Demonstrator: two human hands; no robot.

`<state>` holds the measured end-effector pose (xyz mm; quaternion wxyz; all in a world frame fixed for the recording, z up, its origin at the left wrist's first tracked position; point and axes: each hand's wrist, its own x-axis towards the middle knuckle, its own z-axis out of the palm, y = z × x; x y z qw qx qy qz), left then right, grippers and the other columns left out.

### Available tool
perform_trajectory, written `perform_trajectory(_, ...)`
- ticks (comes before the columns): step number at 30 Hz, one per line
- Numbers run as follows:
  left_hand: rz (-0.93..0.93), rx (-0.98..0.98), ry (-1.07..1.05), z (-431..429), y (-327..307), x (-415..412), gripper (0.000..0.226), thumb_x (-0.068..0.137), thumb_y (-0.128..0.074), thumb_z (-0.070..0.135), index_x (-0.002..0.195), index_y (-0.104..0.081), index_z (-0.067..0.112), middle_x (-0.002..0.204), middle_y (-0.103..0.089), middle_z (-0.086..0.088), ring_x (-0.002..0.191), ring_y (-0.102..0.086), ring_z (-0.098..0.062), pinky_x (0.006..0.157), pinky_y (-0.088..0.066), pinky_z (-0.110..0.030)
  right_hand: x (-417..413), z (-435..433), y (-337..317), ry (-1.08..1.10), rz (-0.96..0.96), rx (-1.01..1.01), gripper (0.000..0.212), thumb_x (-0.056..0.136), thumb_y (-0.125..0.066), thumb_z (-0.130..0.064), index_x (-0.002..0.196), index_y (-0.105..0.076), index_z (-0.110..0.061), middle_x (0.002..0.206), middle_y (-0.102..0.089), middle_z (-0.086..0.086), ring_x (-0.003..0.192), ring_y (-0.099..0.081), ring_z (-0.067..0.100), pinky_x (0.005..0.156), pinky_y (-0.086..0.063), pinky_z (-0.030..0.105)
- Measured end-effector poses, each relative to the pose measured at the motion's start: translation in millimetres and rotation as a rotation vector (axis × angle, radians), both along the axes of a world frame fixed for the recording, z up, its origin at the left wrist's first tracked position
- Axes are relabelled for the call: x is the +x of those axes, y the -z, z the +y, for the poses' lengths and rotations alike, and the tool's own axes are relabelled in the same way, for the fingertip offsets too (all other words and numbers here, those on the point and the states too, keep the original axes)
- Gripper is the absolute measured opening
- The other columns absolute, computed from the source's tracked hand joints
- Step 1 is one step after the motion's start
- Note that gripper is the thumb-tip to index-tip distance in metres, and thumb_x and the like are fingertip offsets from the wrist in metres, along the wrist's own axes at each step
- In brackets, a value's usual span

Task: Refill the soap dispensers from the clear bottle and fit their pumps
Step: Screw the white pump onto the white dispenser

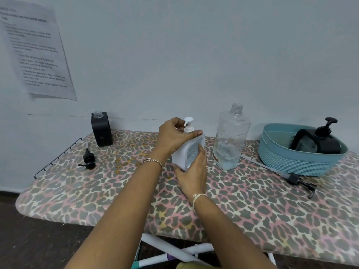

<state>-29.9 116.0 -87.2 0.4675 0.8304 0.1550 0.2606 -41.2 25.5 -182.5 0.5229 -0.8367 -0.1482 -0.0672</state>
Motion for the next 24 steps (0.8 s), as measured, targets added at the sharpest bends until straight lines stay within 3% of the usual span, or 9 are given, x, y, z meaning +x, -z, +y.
perform_trajectory(6,0.022,0.014,-0.009,5,0,1,0.031,0.066,-0.088,0.035,0.077,-0.065,0.019,0.080,-0.068,0.004,0.074,-0.061,-0.004,0.062,-0.043,-0.008,1,-2,-2,0.011,0.005,0.061,0.096,0.072,-0.081,-0.034,0.148,-0.025,-0.018,0.143,-0.038,0.003,0.130,-0.040,0.022,0.104,-0.041,0.043)
perform_trajectory(12,0.002,0.028,-0.034,4,1,-6,0.033,0.068,-0.087,0.036,0.088,-0.065,0.021,0.078,-0.063,0.013,0.074,-0.058,0.001,0.067,-0.046,-0.013,-1,-3,-6,0.025,0.008,0.076,0.091,0.067,-0.082,-0.037,0.144,-0.034,-0.024,0.129,-0.040,0.001,0.112,-0.047,0.019,0.089,-0.046,0.035)
perform_trajectory(17,-0.033,-0.013,-0.045,2,5,-9,0.037,0.069,-0.087,0.033,0.097,-0.068,0.017,0.086,-0.069,0.010,0.081,-0.063,-0.006,0.082,-0.054,-0.028,-3,-6,-11,0.053,0.085,0.187,0.070,0.064,-0.082,-0.029,0.118,-0.037,-0.028,0.109,-0.050,-0.006,0.096,-0.054,0.016,0.074,-0.048,0.030)
perform_trajectory(20,-0.026,-0.018,-0.023,1,6,-14,0.037,0.076,-0.081,0.033,0.107,-0.069,0.017,0.100,-0.070,0.006,0.098,-0.064,-0.010,0.091,-0.051,-0.031,-1,-9,-14,0.017,0.164,0.209,0.064,0.068,-0.080,-0.025,0.108,-0.031,-0.032,0.103,-0.049,-0.007,0.092,-0.053,0.016,0.071,-0.045,0.028)
perform_trajectory(24,-0.067,-0.055,-0.042,-3,7,-18,0.044,0.072,-0.083,0.040,0.107,-0.068,0.018,0.103,-0.065,0.010,0.102,-0.058,-0.007,0.085,-0.040,-0.022,6,-15,-22,-0.034,0.259,0.260,0.056,0.072,-0.076,-0.019,0.113,-0.039,-0.026,0.105,-0.053,-0.003,0.093,-0.057,0.020,0.074,-0.052,0.034)
